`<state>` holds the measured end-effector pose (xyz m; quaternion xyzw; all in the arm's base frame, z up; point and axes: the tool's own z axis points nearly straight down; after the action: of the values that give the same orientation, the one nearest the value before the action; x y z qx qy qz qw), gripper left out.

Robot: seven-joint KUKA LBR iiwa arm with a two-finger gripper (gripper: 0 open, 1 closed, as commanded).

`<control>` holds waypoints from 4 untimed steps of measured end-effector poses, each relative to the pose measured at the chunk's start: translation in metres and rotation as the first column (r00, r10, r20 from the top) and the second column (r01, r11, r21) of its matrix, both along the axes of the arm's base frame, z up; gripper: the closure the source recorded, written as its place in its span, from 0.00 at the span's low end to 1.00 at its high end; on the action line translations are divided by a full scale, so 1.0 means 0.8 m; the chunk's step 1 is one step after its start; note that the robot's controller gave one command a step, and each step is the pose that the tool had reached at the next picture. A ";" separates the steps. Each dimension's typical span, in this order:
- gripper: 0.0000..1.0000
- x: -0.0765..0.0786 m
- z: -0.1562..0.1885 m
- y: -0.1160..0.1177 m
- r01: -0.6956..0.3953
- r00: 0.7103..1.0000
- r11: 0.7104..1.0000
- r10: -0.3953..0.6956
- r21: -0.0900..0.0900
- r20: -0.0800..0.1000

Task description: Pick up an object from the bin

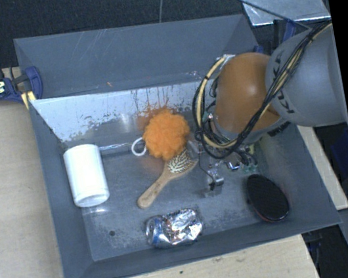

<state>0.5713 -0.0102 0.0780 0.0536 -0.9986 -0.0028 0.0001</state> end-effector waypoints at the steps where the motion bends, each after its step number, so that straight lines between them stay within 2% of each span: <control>1: 0.00 0.059 -0.007 0.029 0.078 0.997 0.997 -0.078 0.000 0.004; 2: 0.00 0.043 -0.006 0.118 0.022 1.000 1.000 -0.022 0.002 0.013; 3: 0.00 0.058 -0.008 0.149 0.019 1.000 1.000 -0.019 0.003 0.020; 4: 0.00 0.069 -0.009 0.156 0.043 0.999 0.999 -0.043 0.004 0.023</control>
Offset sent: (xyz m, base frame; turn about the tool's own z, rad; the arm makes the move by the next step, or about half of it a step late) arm 0.0445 0.0242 -0.0080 0.0785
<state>0.6261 0.1144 0.0710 0.0322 -0.9994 -0.0040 -0.0116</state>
